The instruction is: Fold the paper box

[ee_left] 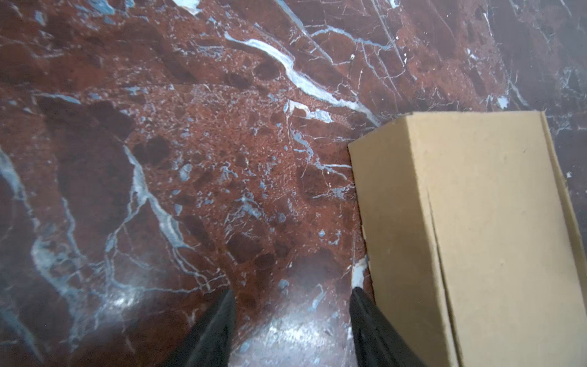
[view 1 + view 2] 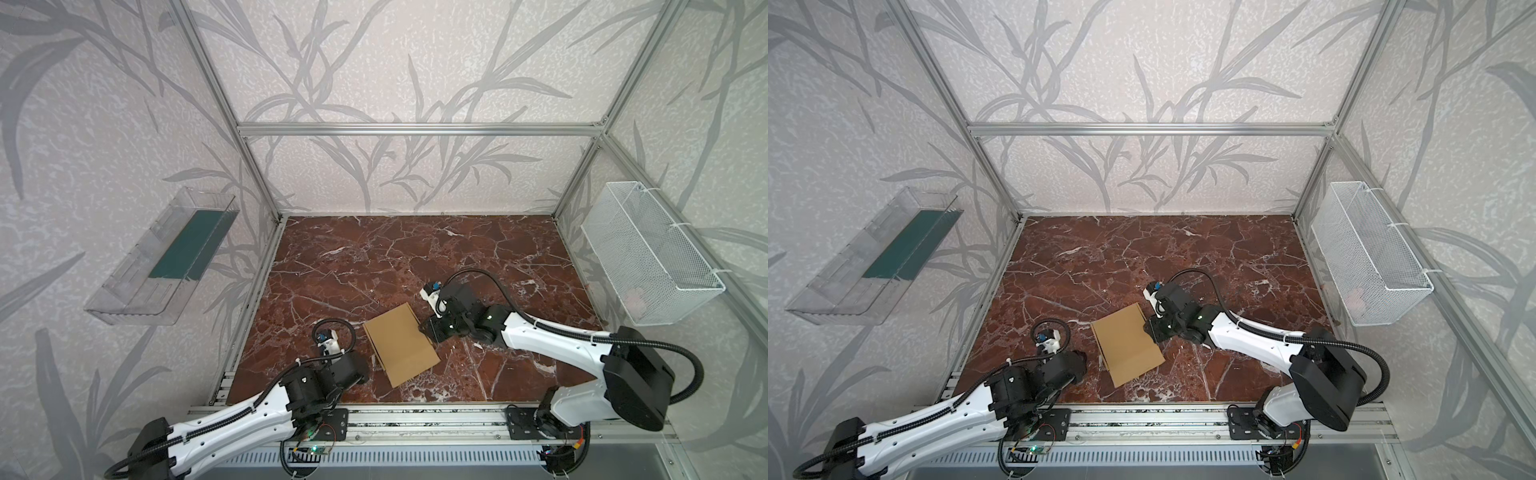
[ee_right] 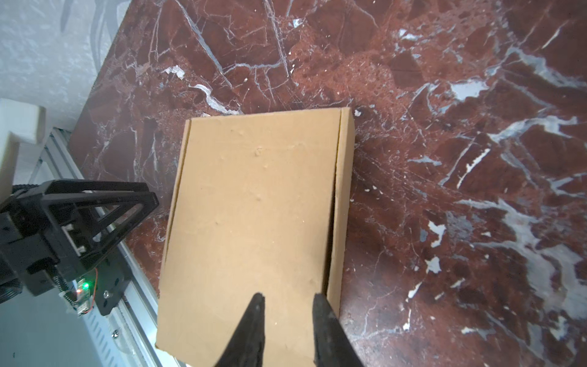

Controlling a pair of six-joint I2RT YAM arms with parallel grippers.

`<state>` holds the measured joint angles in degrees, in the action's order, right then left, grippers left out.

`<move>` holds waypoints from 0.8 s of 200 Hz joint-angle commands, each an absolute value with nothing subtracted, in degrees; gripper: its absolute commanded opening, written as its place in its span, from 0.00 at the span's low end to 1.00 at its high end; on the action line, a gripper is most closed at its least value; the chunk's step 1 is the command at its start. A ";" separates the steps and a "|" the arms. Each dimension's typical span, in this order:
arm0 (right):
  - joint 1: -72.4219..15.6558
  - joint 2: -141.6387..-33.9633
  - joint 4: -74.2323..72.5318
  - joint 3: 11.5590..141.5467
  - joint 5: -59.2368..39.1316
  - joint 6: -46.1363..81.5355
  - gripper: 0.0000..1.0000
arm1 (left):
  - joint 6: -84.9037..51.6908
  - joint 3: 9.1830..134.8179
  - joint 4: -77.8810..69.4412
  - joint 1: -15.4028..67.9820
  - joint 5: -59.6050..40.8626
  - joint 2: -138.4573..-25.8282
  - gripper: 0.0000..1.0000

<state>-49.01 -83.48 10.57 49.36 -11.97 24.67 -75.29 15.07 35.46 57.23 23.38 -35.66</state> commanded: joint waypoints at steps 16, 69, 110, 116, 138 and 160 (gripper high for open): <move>-48.87 -87.49 14.85 53.47 -11.34 21.17 0.27 | -69.19 15.43 26.96 53.84 20.96 -41.05 0.60; -48.46 -89.25 15.64 53.73 -8.53 20.48 0.27 | -63.19 18.12 17.64 48.25 16.37 -52.66 0.60; -46.42 -88.15 14.35 50.76 -9.04 22.48 0.26 | -60.44 20.78 8.82 45.99 13.69 -61.88 0.60; -46.01 -87.71 13.96 50.11 -9.26 22.67 0.26 | -60.17 21.53 7.69 45.89 13.28 -63.74 0.60; -44.37 -85.78 13.33 48.12 -9.76 23.21 0.26 | -59.27 24.76 3.65 45.73 11.26 -70.48 0.60; -42.52 -83.93 13.19 45.99 -10.27 23.55 0.26 | -58.50 29.13 1.12 45.70 9.09 -76.22 0.60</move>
